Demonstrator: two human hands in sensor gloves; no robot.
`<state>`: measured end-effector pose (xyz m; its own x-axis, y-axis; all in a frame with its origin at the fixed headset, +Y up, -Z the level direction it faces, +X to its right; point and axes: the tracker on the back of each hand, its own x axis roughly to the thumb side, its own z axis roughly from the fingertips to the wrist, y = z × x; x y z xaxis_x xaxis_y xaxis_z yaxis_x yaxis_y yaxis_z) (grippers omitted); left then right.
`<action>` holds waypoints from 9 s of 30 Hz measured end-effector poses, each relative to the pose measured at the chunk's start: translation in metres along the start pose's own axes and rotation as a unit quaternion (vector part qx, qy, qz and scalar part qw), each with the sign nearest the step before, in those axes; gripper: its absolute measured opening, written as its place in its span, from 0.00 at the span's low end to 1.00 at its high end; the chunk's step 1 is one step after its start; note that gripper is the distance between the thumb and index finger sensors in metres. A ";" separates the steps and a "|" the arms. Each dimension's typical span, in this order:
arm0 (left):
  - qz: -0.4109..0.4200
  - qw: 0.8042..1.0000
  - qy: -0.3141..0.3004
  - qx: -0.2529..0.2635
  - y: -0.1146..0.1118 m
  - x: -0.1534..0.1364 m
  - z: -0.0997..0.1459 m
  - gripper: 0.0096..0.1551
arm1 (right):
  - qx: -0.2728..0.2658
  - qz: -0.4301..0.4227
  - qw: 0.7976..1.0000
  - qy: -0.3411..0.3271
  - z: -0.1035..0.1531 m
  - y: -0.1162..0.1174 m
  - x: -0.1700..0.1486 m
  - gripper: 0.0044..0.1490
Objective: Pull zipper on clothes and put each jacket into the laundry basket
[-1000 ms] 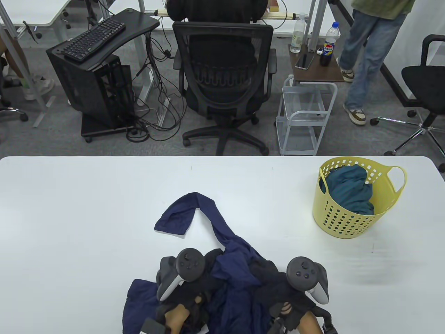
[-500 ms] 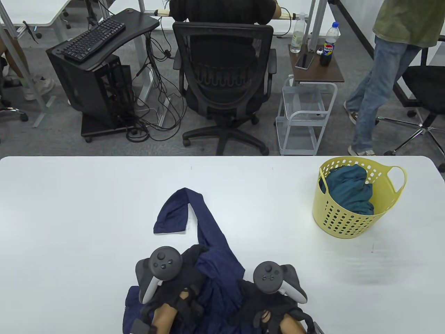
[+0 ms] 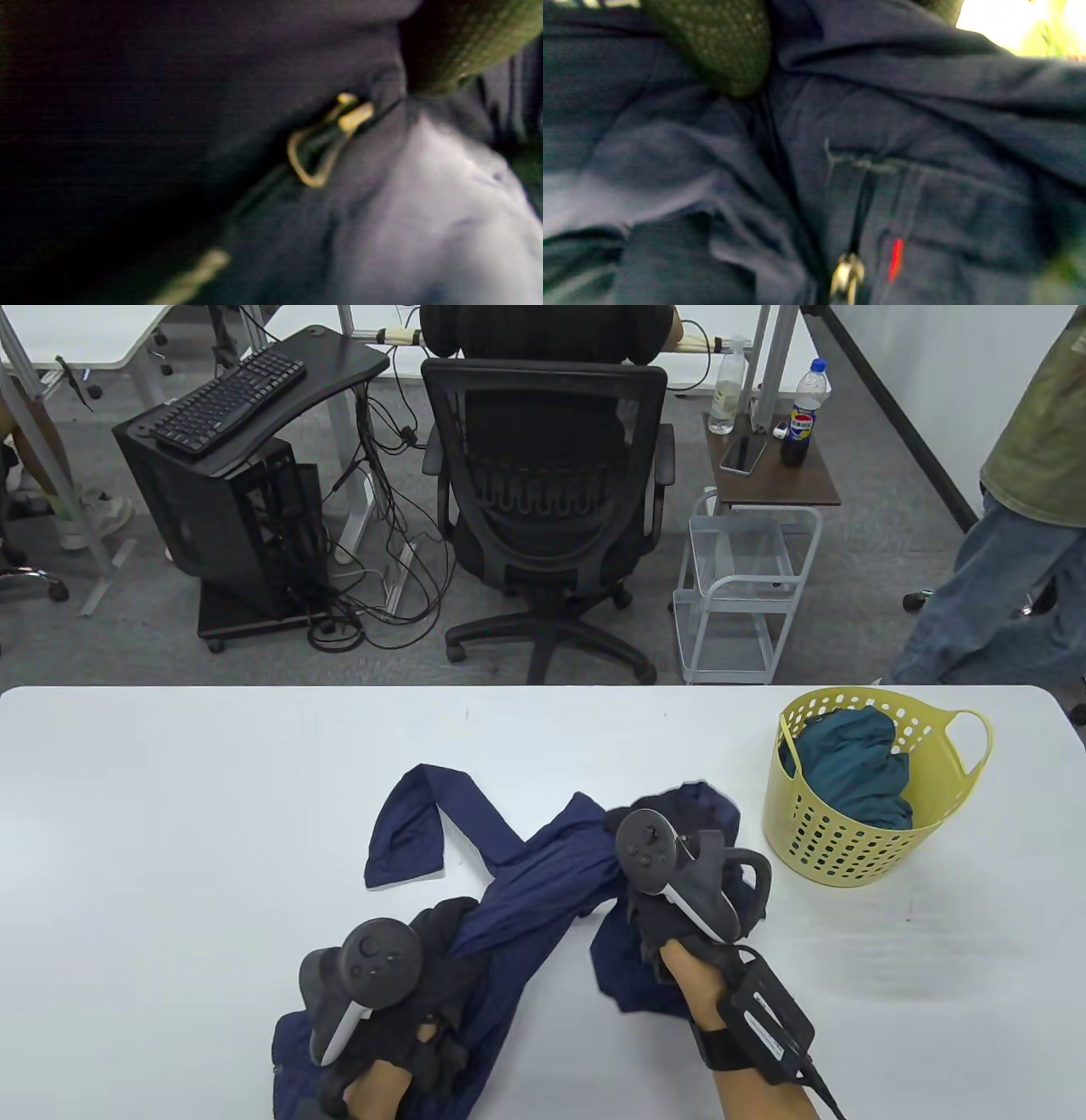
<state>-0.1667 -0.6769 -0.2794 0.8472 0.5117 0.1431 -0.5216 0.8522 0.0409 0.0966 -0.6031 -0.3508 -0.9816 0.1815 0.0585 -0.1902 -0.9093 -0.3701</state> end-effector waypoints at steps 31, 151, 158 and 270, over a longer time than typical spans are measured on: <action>-0.162 0.908 0.040 -0.385 -0.100 -0.033 -0.018 0.39 | 0.357 -0.054 0.911 -0.199 0.145 0.116 0.028 0.37; -0.302 0.824 0.443 -0.182 0.044 -0.199 0.031 0.50 | 0.379 0.005 0.922 -0.079 0.082 0.159 0.037 0.40; -0.239 0.926 0.269 -0.115 0.007 -0.077 -0.010 0.44 | 0.287 -0.085 0.953 -0.040 0.064 0.097 0.007 0.35; 0.055 0.998 0.039 0.016 -0.072 0.026 -0.050 0.24 | 0.309 -0.255 0.916 0.024 0.098 0.084 -0.095 0.55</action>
<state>-0.1024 -0.7193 -0.3280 0.7888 0.6105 0.0710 -0.6144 0.7866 0.0615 0.1726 -0.7334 -0.2961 -0.7643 0.6441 0.0304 -0.6099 -0.7375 0.2901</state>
